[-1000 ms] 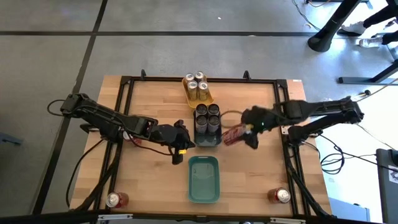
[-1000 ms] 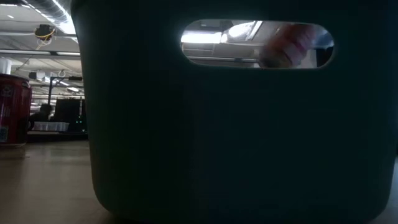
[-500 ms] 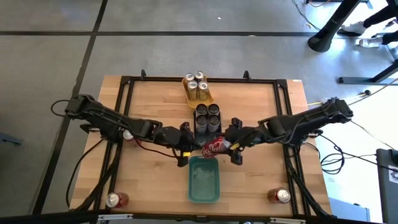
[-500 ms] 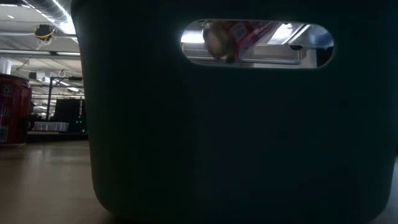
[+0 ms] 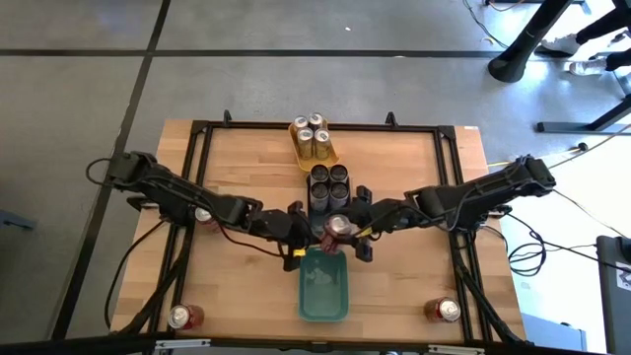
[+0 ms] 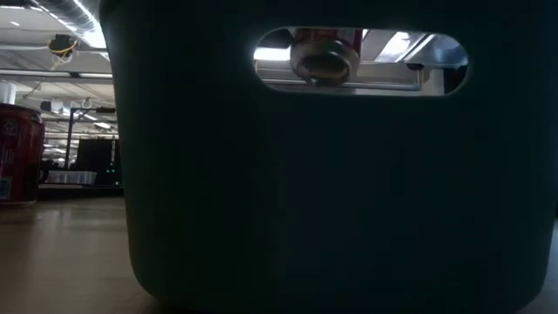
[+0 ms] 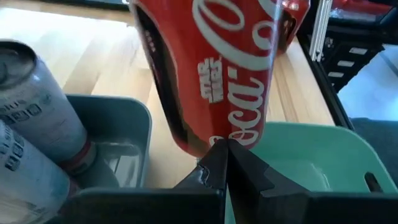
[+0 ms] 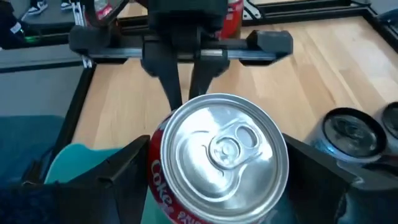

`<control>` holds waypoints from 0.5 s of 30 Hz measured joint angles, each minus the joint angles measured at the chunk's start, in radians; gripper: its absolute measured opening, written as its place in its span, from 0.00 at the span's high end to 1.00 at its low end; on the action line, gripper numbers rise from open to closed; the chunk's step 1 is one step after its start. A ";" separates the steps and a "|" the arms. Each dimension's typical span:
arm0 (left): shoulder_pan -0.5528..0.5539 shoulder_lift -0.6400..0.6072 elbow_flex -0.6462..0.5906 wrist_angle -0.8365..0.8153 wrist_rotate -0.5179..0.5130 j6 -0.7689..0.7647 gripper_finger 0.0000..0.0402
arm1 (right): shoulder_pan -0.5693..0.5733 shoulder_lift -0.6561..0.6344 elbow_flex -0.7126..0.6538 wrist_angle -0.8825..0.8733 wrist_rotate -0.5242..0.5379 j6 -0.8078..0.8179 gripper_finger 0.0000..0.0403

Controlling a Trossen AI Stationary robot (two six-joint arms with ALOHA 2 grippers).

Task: Sort soda cans
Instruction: Put the top right red soda can into the green bin

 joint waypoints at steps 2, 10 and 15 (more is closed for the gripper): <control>-0.001 0.010 -0.002 0.007 0.001 0.003 1.00 | 0.000 0.019 0.000 0.017 -0.001 -0.004 0.28; -0.011 -0.002 -0.003 -0.050 -0.002 -0.035 1.00 | 0.019 0.056 0.001 0.033 0.000 -0.016 0.28; -0.042 -0.066 0.000 -0.146 -0.011 -0.063 1.00 | 0.104 0.069 0.002 0.025 -0.043 -0.038 0.28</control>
